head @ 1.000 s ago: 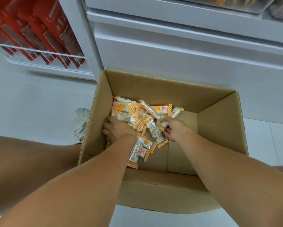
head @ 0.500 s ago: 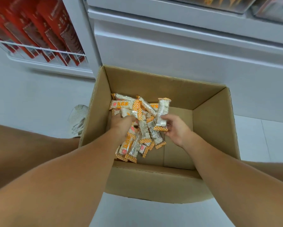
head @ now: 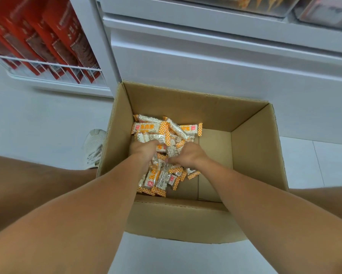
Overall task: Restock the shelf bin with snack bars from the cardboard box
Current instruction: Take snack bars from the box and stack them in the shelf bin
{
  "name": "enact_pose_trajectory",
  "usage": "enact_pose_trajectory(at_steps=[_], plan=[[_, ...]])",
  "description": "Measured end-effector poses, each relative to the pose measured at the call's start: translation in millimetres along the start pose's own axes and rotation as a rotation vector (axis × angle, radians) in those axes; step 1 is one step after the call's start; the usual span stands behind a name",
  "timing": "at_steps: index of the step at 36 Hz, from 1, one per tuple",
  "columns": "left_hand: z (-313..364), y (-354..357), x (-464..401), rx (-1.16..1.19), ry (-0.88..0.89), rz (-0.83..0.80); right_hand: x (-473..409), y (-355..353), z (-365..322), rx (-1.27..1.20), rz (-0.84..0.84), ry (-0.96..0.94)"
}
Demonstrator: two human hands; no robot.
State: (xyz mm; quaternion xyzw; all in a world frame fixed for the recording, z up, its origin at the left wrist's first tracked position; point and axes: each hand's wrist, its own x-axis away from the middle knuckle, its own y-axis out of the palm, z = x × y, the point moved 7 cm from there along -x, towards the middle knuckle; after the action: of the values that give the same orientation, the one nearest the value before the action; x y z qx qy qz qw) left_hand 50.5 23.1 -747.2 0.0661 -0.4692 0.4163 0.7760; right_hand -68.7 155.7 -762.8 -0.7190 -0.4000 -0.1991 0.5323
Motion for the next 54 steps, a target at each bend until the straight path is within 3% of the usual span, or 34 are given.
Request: enact_pose_trajectory(at_steps=[7,13,16,18,23,27,31,35,37,40,43,48,54], plan=[[-2,1,9,0.009,-0.060,-0.057,0,15,3,-0.074,0.063,0.102],[11,1,27,0.008,-0.099,-0.075,38,-21,18,-0.662,-0.191,0.144],[27,18,46,0.040,-0.126,-0.277,73,-53,6,-0.903,-0.339,0.016],[52,33,68,0.091,-0.065,-0.467,96,-83,-11,-0.948,-0.342,-0.111],[156,38,155,0.196,0.215,-0.702,161,-178,-63,-0.743,-0.099,-0.378],[221,20,205,0.162,0.386,-0.646,215,-246,-96,-0.537,0.096,-0.444],[261,11,244,0.272,0.397,-0.597,272,-280,-130,-0.190,0.203,-0.607],[287,8,269,0.487,0.470,-0.561,290,-296,-142,0.116,0.574,-0.730],[291,6,269,0.534,0.520,-0.513,286,-300,-141,0.072,0.675,-0.780],[289,14,268,0.509,0.499,-0.564,279,-313,-139,-0.018,0.713,-0.837],[302,15,276,0.500,0.492,-0.622,274,-330,-144,-0.128,0.704,-0.855],[333,-9,263,0.513,0.542,-0.525,254,-348,-140,-0.403,0.566,-0.852],[326,-8,253,0.563,0.578,-0.464,238,-329,-149,-0.441,0.531,-0.853]])
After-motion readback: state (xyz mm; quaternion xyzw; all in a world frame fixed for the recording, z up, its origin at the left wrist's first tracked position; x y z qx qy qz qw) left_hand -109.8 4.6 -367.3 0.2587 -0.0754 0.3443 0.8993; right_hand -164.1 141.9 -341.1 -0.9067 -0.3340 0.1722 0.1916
